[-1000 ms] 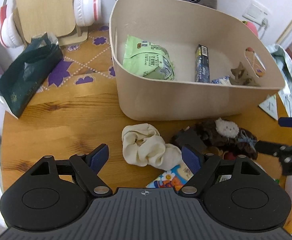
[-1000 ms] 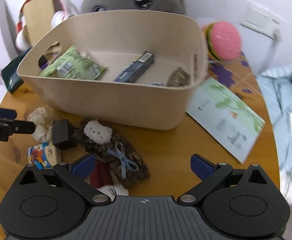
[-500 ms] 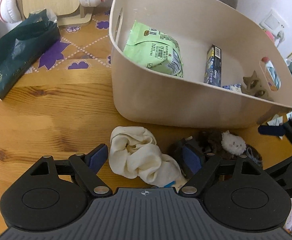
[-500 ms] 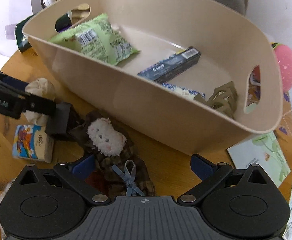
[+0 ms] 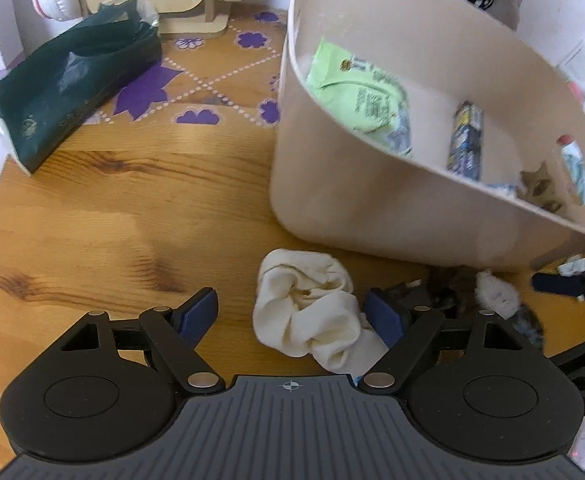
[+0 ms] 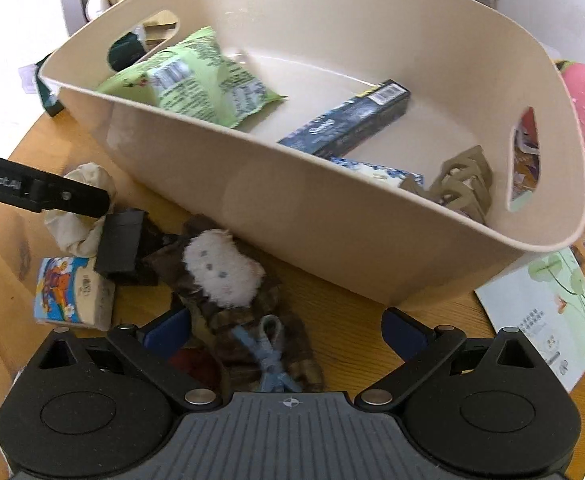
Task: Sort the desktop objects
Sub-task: 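Move the left tool to the white scrunchie while the right tool reaches the brown plush keychain, then grasp the white scrunchie with the left gripper while the right gripper grasps the brown plush, then lift the scrunchie and brown plush and carry them over the basket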
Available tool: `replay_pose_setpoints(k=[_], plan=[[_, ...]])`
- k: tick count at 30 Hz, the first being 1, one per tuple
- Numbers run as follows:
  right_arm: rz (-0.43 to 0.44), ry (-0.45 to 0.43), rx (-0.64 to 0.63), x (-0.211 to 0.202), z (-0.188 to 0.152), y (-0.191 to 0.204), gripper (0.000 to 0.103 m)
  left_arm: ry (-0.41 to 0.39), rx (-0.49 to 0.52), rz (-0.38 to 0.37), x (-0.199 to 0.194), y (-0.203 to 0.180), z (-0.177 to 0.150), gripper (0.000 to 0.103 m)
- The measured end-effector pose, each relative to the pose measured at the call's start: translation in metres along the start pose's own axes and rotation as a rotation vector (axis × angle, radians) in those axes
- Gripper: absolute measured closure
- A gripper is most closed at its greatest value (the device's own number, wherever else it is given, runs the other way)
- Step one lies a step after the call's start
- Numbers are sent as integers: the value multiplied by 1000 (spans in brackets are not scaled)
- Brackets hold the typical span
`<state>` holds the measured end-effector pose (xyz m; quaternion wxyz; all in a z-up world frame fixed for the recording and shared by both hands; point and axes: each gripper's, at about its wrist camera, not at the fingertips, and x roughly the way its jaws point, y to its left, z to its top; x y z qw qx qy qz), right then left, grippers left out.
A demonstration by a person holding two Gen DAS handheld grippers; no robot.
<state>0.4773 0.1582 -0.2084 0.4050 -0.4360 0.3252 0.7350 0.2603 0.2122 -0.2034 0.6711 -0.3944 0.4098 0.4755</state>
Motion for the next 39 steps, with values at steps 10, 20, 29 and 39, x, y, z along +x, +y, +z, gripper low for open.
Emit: replay_pose_setpoints(k=[10,20,29,39], plan=[[-6,18,-41,9,-3,3,17,-6,76,48,7,-15,-8,42],[8,13,-61,-7,-15,5,54,-13,170,112,4,-27,-19,80],[23,5,-22,-24,-34,3,64,-19,156,102,-11,-13,-29,83],[17,-69,-14,-65,-45,4,63,-16,164,50,-41,-7,-30,83]])
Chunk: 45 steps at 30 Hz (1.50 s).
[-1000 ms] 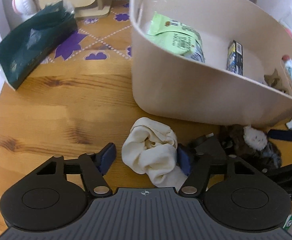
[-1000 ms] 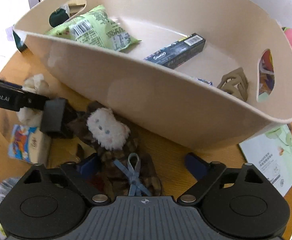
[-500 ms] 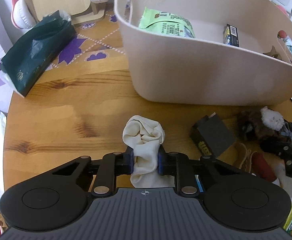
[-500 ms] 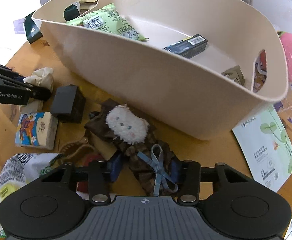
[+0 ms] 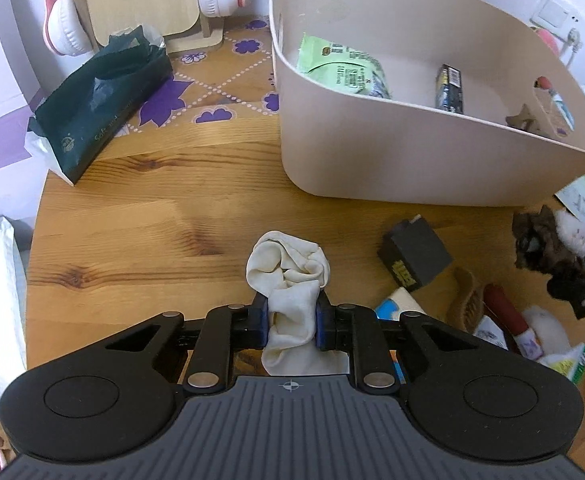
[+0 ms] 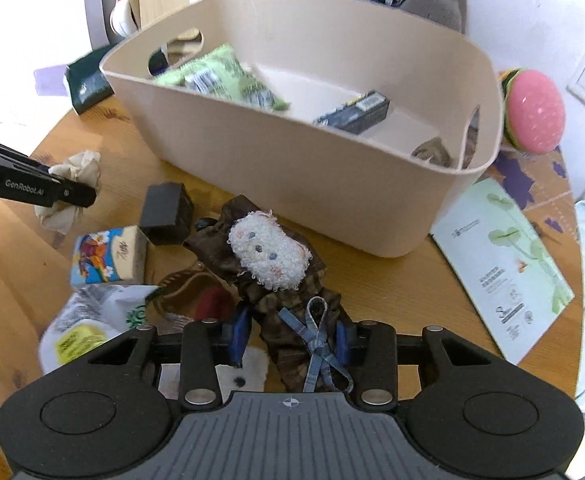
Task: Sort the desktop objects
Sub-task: 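Lift the scrunchie and brown plush and carry them over the basket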
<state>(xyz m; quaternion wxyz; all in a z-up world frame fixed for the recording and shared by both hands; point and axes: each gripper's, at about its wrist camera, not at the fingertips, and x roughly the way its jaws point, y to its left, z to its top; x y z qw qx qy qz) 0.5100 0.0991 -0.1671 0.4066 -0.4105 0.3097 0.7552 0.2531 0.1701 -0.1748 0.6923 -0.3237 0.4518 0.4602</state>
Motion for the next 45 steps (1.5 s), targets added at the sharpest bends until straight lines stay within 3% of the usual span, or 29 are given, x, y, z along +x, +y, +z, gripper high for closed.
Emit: replay_pose_setpoints(k=[16,29,33,38,45], plan=[[-9,-161,80,-73,20,-5,63,-52,19,-44,-48,3,20,83],[0,-291,93,-108,48,-12,63,-160,-10,-102,-92,-3,68,83],[8,-332,124,-112,63,-17,63,-170,-81,-147,-95,-4,92,83],[20,-369,162,-108,84,-22,63,-202,-82,-128,-95,-18,115,83],[-28,-365,200,-83,105,-31,63,-215,-56,-90,-73,-46,136,83]])
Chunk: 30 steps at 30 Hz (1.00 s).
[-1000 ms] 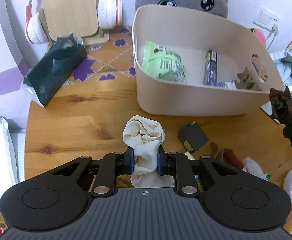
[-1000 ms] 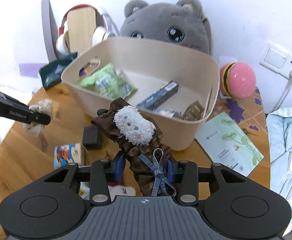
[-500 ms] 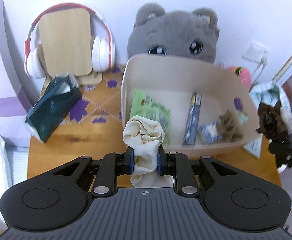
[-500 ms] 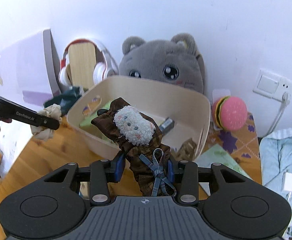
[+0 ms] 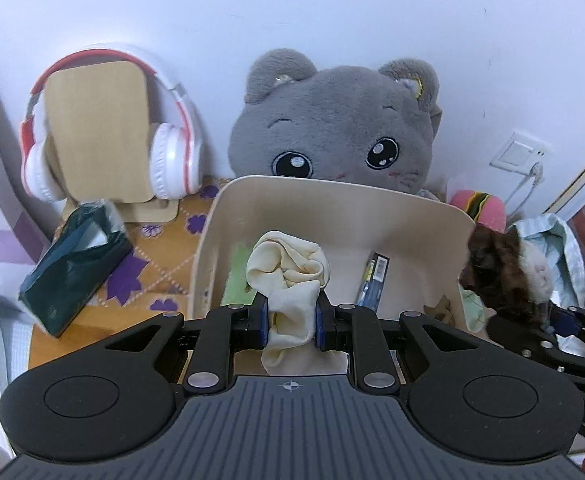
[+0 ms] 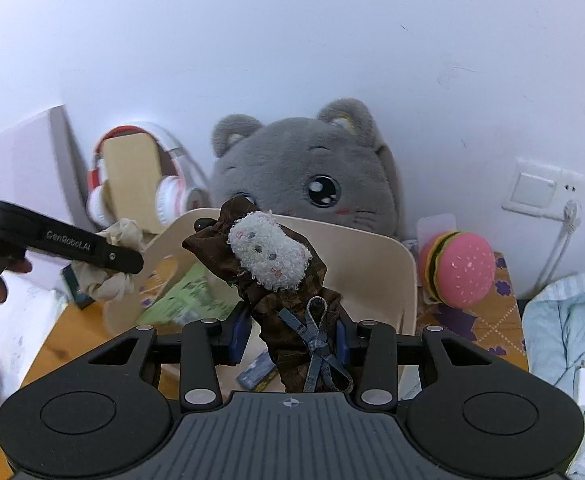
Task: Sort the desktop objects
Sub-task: 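Lift the scrunchie and brown plush and carry them over the basket, then open both grippers to drop the scrunchie and brown plush into the basket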
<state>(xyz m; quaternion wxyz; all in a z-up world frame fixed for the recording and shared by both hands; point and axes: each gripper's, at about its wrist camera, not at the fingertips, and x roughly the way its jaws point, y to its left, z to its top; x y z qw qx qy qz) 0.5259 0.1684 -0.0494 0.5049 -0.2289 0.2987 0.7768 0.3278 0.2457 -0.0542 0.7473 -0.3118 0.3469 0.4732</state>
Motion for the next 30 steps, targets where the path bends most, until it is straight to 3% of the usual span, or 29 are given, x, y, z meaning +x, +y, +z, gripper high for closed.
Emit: replay_pose_setpoints(k=[9,19,21,24,27,28,30], plan=[[-56,69,44,47,-8,-16,63,87,7,1,57,-15,-7,82],[-93,165,38,86,-16,-26,63,162,96,46,94,-26,-19,80],[-99,190,23,92,-18,-24,63,165,82,50,98,-22,-21,75],[-113,213,8,99,-21,-22,63,161,65,47,98,-17,-22,58],[-120,231,-14,103,-25,-19,58,138,83,31,92,-17,-20,33],[-122,234,-23,104,-26,-18,50,128,96,37,90,-19,-19,18],[-126,232,-40,103,-28,-16,46,111,124,59,85,-22,-18,15]])
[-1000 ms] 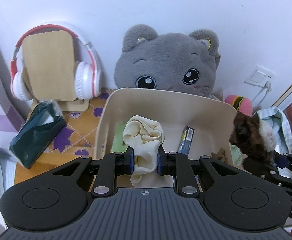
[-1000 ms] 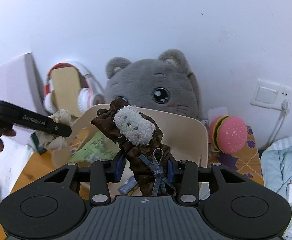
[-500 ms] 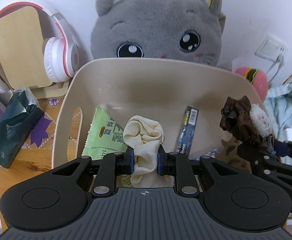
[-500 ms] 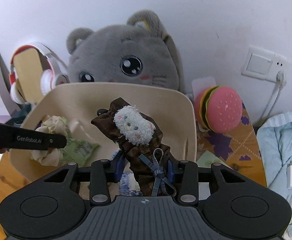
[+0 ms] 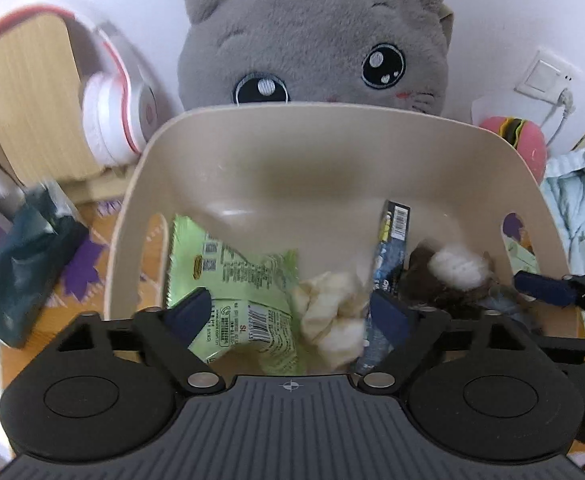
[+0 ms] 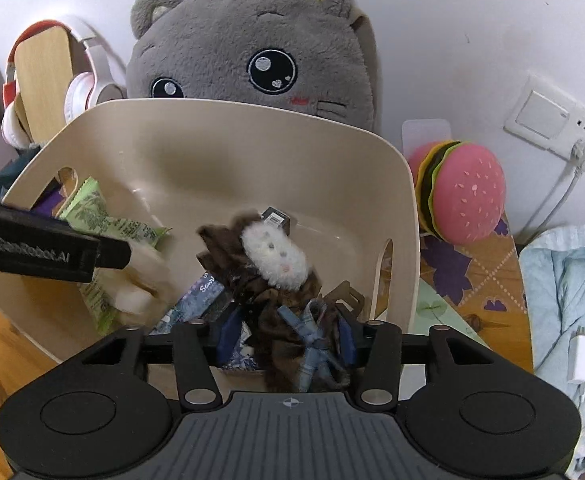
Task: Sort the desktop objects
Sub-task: 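Open both grippers to drop the scrunchie and brown plush into the basket, then move the left tool to the tissue pack while the right tool reaches the white plush doll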
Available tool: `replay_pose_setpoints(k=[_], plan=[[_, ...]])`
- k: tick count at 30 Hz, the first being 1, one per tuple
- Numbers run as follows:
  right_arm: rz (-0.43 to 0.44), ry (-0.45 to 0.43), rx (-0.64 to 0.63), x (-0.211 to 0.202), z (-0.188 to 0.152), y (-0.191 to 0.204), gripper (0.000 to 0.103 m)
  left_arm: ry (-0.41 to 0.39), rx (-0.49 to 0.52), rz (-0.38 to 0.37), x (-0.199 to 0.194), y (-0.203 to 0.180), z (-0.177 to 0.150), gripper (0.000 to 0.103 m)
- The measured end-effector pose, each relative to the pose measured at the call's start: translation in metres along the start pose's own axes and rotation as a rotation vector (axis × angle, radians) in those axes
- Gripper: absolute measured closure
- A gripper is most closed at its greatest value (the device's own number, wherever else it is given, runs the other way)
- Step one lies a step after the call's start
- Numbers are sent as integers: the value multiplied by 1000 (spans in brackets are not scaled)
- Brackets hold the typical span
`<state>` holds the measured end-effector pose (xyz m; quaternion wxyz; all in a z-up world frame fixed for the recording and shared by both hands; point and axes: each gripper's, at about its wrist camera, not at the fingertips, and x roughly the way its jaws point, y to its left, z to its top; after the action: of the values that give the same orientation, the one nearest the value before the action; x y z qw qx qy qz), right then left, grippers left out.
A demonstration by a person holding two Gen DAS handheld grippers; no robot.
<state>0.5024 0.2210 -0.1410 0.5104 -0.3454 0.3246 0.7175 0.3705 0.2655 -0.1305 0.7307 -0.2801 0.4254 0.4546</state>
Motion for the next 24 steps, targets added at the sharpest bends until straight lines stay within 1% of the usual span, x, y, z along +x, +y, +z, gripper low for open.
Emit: replay_pose_setpoints(k=[1,2,3,4,5,9,12,15,18,24], plan=[[0,-2,1,-1,0,0,41,-5,7,0,-2,-1,1,15],[2,-3,5,-3,0,0,34,-7,10,-4,-4,-1,1,15],[10,-10,8,-5,1,-1,30,-10,9,-9,-7,0,1,15],[12,-17,10,-8,1,-1,22,-11,8,-12,-9,1,2,15],[13,-25,8,-10,3,0,17,-15,8,-15,-12,2,2,15],[32,-62,15,-27,3,0,6,-45,5,-37,-30,10,0,15],[93,-106,69,-43,-1,-6,4,-82,8,-51,-49,17,-5,15],[122,-130,112,-59,-7,-9,0,-116,20,-69,-67,25,-13,15],[142,-142,139,-75,-17,-11,0,-123,32,-94,-83,32,-26,15],[182,-136,179,-100,-52,-15,0,-123,75,-98,-103,48,-61,15]])
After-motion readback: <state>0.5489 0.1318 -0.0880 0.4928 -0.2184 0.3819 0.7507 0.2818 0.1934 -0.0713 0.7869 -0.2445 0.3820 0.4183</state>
